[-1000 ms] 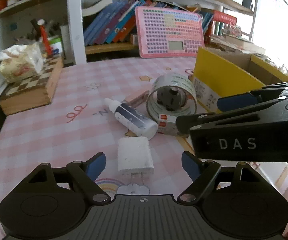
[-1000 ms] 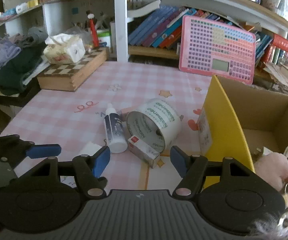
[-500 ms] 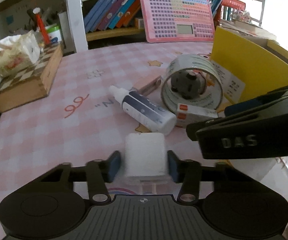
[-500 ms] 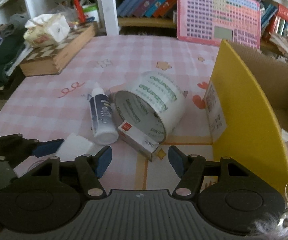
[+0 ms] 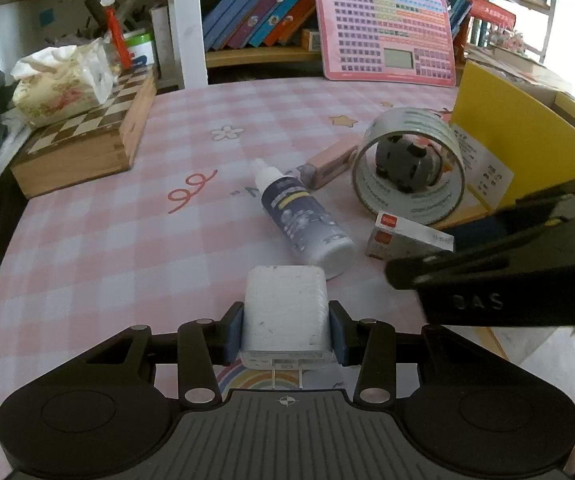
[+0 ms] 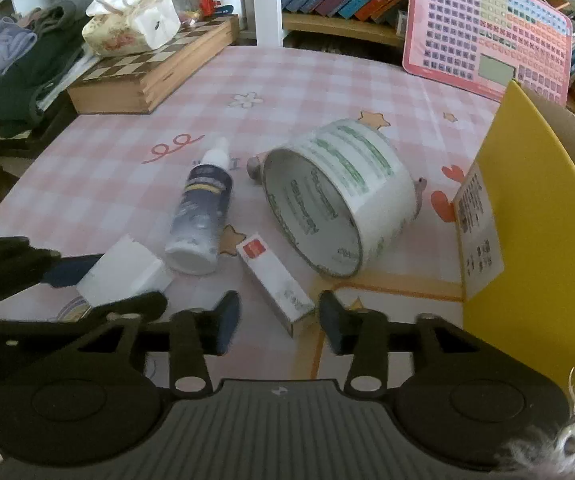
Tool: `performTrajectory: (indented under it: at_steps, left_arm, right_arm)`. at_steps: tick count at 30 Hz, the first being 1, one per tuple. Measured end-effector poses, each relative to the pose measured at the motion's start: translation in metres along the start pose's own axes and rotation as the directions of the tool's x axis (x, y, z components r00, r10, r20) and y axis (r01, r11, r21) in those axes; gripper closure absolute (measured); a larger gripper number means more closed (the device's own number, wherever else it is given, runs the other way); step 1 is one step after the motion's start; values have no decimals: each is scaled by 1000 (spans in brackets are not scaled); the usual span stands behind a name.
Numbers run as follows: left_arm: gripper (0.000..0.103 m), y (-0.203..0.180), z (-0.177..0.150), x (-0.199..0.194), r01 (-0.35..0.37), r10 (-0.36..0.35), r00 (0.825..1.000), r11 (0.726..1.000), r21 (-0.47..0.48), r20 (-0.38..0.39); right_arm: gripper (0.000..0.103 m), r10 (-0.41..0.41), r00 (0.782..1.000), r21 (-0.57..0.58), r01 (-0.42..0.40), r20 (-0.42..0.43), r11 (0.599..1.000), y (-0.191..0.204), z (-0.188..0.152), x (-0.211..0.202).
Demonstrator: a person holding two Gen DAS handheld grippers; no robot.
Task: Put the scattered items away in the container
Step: 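Grasp the red-and-white carton with the right tool while the left tool grasps the other white charger, then lift both held items and carry them toward the yellow box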
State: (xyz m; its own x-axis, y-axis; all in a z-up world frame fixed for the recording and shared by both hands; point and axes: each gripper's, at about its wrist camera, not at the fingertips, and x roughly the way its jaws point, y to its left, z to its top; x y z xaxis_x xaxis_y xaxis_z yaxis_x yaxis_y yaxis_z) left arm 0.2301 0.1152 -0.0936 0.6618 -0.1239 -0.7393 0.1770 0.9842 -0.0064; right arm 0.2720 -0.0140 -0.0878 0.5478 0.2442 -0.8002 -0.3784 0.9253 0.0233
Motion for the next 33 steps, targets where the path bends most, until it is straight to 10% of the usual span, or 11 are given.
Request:
performTrajectory:
  at_steps: [4, 6, 33]
  left_arm:
    - [62, 2, -1, -1, -4, 4, 1000, 1000, 0, -4]
    - [62, 4, -1, -2, -1, 1, 1000, 1000, -3, -7]
    - [62, 20, -12, -113, 129, -117, 989, 980, -150, 86]
  right_arm:
    - [65, 3, 1000, -33, -2, 18, 999, 3, 4, 7]
    - [89, 23, 1000, -52, -23, 3, 998, 4, 4, 9]
    - [89, 161, 986, -16, -161, 48, 987, 3, -30, -103]
